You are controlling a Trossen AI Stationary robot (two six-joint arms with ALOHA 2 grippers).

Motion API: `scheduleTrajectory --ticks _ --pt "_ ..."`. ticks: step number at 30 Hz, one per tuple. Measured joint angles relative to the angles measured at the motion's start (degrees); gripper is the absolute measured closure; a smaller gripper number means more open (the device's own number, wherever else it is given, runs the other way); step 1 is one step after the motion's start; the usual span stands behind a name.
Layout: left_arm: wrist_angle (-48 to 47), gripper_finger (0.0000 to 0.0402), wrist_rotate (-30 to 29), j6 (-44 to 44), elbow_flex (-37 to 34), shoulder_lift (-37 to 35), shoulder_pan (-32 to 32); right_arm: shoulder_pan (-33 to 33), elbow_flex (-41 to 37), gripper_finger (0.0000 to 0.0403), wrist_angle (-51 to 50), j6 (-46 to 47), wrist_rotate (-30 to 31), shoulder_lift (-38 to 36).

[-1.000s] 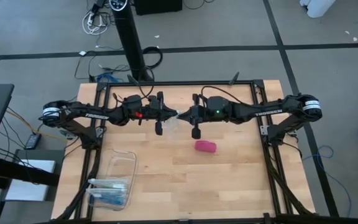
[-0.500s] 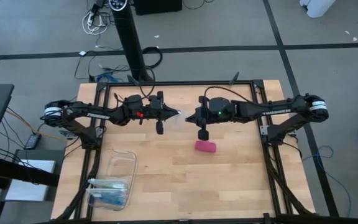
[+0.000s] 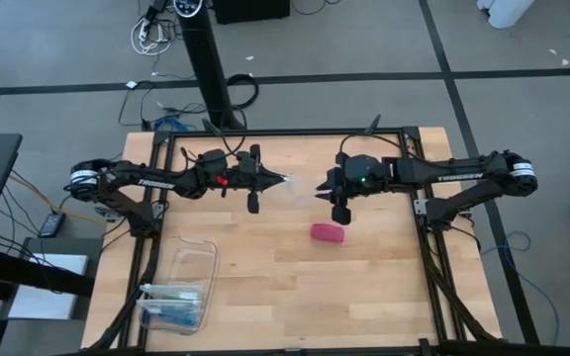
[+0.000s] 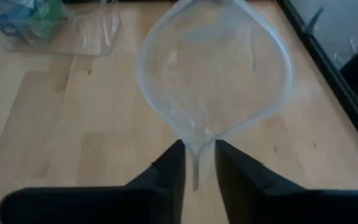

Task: Roll bandage
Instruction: Put the rolled pink bandage into the transparent zip bag

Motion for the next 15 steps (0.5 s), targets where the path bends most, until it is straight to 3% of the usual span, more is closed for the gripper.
scheduleTrajectory --ticks 8,15 --pt "-1.4 0.0401 -0.2 0.4 0.0 0.0 1.0 4.0 0.0 0.0213 -7.9 5.8 1.5 -1.1" --pt "-1.8 0.0401 0.5 0.3 0.0 0.0 1.9 9.0 0.0 0.0154 -11.5 10.3 5.0 -1.7"
